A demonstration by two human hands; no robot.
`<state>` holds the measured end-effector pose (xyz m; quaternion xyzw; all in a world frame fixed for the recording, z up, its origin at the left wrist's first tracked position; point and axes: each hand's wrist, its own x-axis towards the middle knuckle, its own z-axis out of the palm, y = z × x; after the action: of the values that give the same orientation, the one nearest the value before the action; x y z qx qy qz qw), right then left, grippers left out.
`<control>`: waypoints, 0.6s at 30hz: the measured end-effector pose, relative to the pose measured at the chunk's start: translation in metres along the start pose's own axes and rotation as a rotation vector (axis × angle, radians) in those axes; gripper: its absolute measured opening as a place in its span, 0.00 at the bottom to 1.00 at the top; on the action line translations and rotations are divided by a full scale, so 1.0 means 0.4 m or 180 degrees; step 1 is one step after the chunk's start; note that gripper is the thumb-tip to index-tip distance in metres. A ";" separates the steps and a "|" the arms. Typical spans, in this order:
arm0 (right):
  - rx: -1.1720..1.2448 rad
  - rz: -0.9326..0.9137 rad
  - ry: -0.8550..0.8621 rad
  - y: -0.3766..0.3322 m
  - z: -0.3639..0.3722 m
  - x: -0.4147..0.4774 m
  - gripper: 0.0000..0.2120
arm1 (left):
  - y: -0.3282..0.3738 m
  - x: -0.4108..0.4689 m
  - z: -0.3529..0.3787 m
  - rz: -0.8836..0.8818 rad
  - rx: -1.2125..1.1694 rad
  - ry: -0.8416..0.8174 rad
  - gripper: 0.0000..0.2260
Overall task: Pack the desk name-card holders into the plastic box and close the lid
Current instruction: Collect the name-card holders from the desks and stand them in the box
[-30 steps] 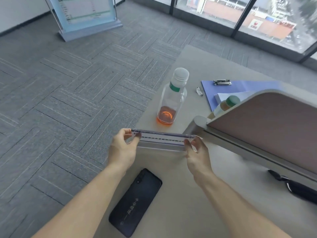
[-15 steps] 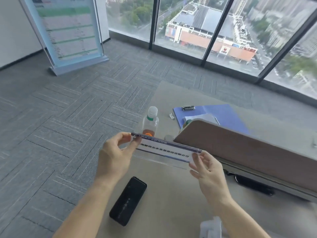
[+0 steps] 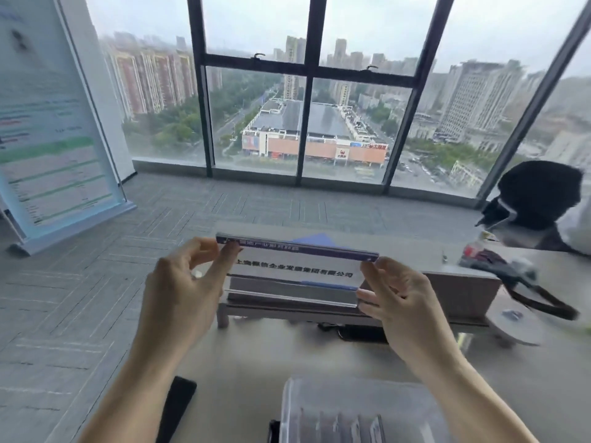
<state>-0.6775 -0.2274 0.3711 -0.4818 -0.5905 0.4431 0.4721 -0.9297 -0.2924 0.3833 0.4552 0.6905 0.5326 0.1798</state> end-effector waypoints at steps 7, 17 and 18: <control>-0.0228 -0.0184 0.0325 -0.024 -0.360 -0.155 0.09 | 0.270 -0.240 0.193 0.1308 0.1405 0.0216 0.28; -0.0538 -0.0359 0.0830 0.006 -0.644 -0.274 0.12 | 0.519 -0.424 0.419 0.2384 0.1922 -0.1496 0.11; -0.0442 -0.0344 0.0932 0.013 -0.659 -0.285 0.13 | 0.518 -0.428 0.428 0.2287 0.1681 -0.1499 0.10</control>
<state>-0.4071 -0.3213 0.3939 -0.5403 -0.5696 0.3003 0.5418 -0.6244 -0.3312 0.4660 0.8019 0.5421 0.2507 0.0147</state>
